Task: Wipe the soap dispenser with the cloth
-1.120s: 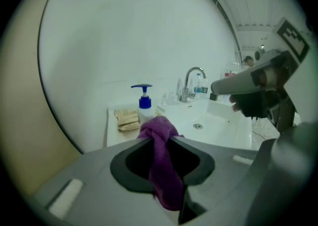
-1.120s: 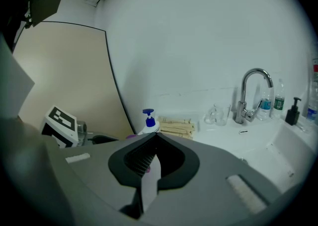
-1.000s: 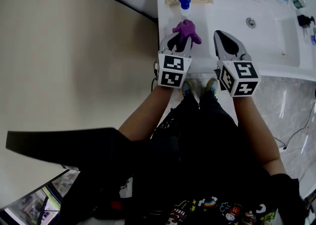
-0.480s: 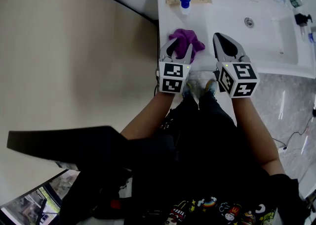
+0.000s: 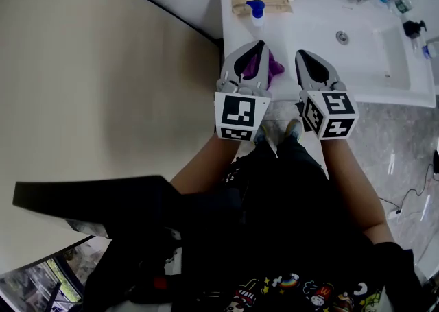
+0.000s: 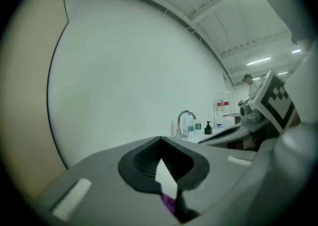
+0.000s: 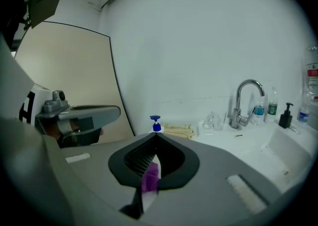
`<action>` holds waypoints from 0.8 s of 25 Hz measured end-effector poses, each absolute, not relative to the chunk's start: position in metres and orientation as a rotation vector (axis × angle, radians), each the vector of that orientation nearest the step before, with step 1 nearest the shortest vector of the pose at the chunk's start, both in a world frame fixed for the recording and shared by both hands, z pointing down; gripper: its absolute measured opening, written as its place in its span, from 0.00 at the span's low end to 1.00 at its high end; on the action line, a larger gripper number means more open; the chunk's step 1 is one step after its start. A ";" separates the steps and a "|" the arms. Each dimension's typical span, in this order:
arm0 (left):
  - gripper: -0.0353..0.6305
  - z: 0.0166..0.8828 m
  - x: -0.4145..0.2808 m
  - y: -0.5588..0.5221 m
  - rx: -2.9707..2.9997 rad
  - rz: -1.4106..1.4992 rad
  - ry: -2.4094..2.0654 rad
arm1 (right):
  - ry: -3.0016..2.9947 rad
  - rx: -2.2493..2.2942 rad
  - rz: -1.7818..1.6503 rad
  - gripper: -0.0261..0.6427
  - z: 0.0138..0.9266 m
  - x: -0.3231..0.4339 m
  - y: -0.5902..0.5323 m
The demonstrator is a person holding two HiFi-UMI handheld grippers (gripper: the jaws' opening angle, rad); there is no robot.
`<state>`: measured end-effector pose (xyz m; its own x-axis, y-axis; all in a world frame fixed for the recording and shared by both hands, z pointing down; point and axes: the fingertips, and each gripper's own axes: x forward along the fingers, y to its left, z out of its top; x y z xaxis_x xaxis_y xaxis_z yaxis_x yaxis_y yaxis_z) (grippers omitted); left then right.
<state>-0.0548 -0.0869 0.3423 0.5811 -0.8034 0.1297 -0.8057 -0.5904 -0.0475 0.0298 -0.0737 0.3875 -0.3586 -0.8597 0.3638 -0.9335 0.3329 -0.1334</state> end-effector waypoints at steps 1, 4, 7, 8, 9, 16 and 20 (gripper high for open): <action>0.05 0.336 -0.056 -0.085 2.784 0.201 -1.424 | -2.373 1.628 0.464 0.08 0.385 0.029 -0.072; 0.05 0.332 -0.062 -0.081 2.773 0.197 -1.451 | -2.379 1.633 0.447 0.08 0.382 0.028 -0.066; 0.05 0.338 -0.068 -0.076 2.752 0.230 -1.470 | -2.387 1.636 0.427 0.08 0.378 0.028 -0.061; 0.06 0.340 -0.069 -0.074 2.747 0.242 -1.475 | -2.390 1.637 0.418 0.08 0.376 0.027 -0.060; 0.06 0.341 -0.070 -0.072 2.741 0.252 -1.478 | -2.394 1.638 0.409 0.08 0.373 0.026 -0.059; 0.06 0.339 -0.073 -0.064 2.730 0.220 -1.464 | -2.434 1.665 0.353 0.08 0.355 0.023 -0.056; 0.06 0.338 -0.074 -0.062 2.732 0.206 -1.474 | -2.436 1.672 0.332 0.08 0.354 0.023 -0.053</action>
